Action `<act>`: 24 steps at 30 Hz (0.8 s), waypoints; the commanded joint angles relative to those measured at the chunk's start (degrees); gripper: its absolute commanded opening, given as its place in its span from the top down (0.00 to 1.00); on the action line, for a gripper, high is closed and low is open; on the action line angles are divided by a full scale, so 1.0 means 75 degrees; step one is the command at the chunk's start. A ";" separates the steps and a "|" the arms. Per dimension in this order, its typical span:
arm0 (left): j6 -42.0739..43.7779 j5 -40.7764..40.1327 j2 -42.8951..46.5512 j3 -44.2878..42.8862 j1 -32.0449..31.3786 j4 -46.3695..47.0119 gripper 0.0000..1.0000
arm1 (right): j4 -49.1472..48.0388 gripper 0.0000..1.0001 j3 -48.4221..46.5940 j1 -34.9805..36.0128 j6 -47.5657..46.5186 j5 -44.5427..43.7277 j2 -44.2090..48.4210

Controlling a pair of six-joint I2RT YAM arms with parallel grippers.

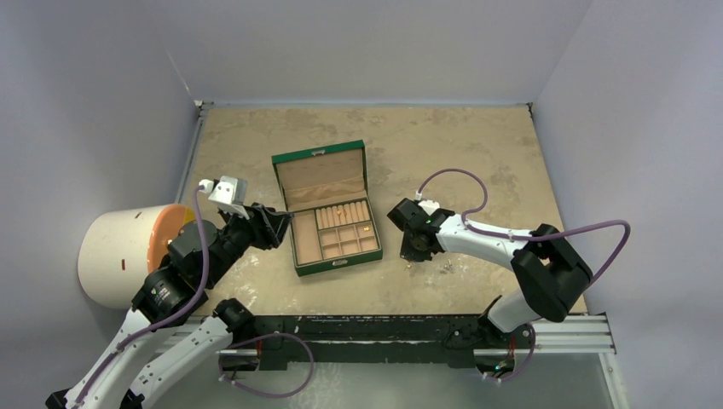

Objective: Organize the mixed jewelry

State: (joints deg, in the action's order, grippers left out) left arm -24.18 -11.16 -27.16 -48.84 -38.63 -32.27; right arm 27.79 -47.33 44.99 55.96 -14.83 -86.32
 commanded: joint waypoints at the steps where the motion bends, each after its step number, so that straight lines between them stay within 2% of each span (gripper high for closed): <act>1: 0.0212 -0.0063 -0.0030 0.0021 0.0050 0.0260 0.50 | 0.0184 1.00 -0.0014 0.0036 -0.0023 -0.0053 0.0149; 14: 0.0213 -0.0071 0.0029 0.0026 0.0047 0.0260 0.50 | 0.0695 1.00 -0.0834 0.0036 -0.0238 -0.0386 0.0680; 24: 0.0213 -0.0079 0.0013 0.0017 0.0045 0.0257 0.50 | 0.0331 1.00 -0.2278 0.0092 -0.1008 -0.0240 0.0276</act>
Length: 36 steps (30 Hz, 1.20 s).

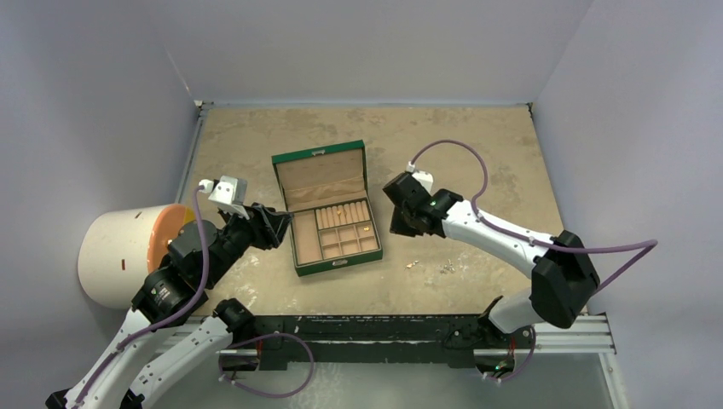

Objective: Organize the mixed jewelry

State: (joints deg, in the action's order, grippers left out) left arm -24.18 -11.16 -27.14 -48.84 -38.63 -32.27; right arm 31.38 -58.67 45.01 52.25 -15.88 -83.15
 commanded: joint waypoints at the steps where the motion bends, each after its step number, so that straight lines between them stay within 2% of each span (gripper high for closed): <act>1: 0.0211 -0.0088 0.0010 0.0014 0.0045 0.0260 0.50 | -0.0198 1.00 -0.0914 0.0135 -0.0601 -0.0107 -0.0222; 18: 0.0213 -0.0116 0.0009 0.0017 0.0051 0.0248 0.50 | -0.0903 1.00 -0.2115 0.0534 -0.1154 0.0640 -0.1926; 32: 0.0210 -0.0127 0.0013 0.0011 0.0047 0.0248 0.50 | -0.0930 1.00 -0.2358 0.0654 -0.1099 0.0723 -0.2541; 33: 0.0213 -0.0129 0.0011 0.0014 0.0049 0.0248 0.50 | -0.0926 1.00 -0.2351 0.0650 -0.1092 0.0712 -0.2533; 36: 0.0212 -0.0138 0.0000 0.0011 0.0050 0.0247 0.50 | -0.0892 0.88 -0.2325 0.0653 -0.1075 0.0646 -0.2436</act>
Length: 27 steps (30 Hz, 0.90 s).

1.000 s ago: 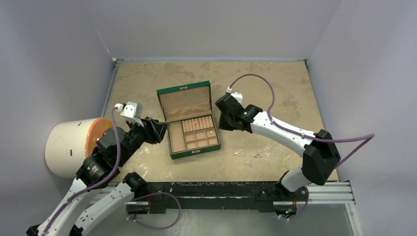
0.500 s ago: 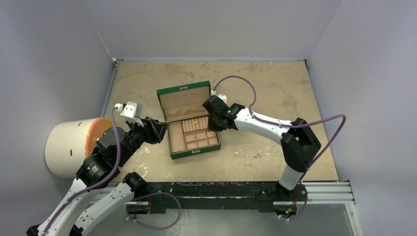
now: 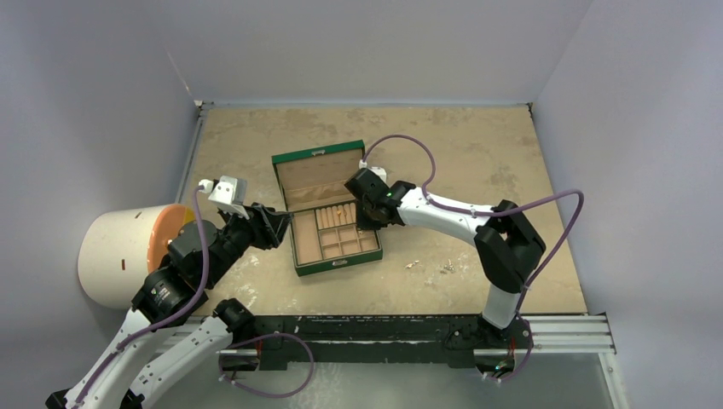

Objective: Organize the mixed jewelry

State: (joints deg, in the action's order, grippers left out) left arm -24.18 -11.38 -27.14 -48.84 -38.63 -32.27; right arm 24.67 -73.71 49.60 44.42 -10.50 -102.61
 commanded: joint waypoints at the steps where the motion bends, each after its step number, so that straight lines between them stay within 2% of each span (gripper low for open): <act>1: 0.0207 -0.0101 -0.0001 0.0010 0.0043 0.0242 0.50 | 0.0020 0.86 -0.0314 0.0042 -0.0032 -0.0099 0.0215; 14: 0.0201 -0.0130 -0.0070 0.0011 0.0052 0.0236 0.50 | 0.0633 0.80 0.0242 0.0041 0.0104 -0.0678 0.1431; 27: 0.0190 -0.0172 -0.0183 0.0015 0.0044 0.0236 0.50 | 0.1631 0.81 0.2208 0.0000 0.0733 -0.1649 0.3256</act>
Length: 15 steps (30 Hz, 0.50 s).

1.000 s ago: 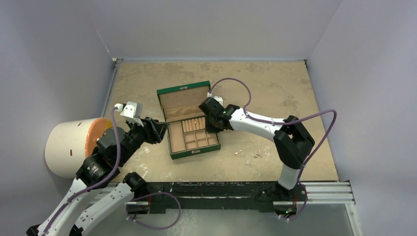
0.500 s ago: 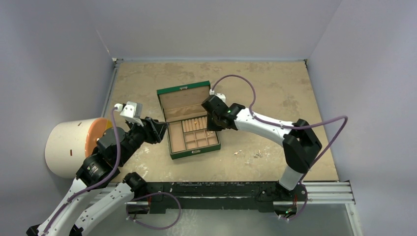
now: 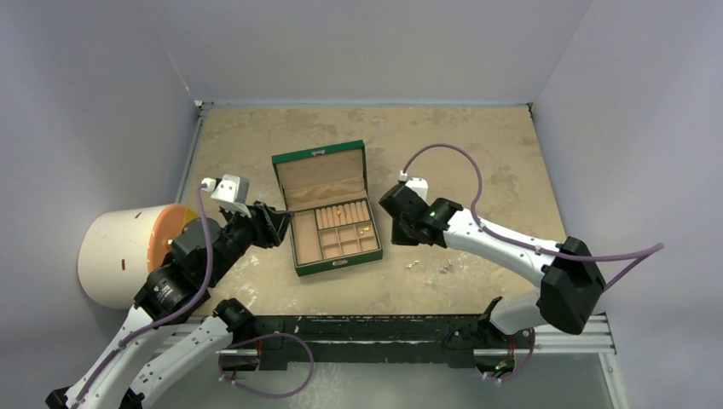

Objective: Organize the mixed jewelry

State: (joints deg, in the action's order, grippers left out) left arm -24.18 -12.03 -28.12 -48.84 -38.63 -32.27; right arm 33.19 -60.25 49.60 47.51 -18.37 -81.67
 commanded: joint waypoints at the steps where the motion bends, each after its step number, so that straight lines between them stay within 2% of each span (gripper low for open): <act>1: 0.0189 -0.0086 -0.0063 0.0009 0.0048 0.0236 0.50 | 0.0482 0.81 0.0577 -0.0029 0.0363 -0.0611 0.0573; 7: 0.0179 -0.0095 -0.0129 0.0011 0.0052 0.0225 0.50 | 0.0118 0.78 0.1587 -0.0394 0.0492 -0.0448 0.0914; 15: 0.0176 -0.0124 -0.0194 0.0015 0.0046 0.0215 0.50 | -0.0472 0.78 0.2057 -0.0787 0.0378 -0.0152 0.0624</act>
State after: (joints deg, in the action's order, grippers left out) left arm -24.18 -12.23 -29.21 -48.84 -38.63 -32.27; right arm 32.45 -45.41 44.45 49.89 -19.79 -76.12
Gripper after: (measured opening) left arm 0.498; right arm 0.221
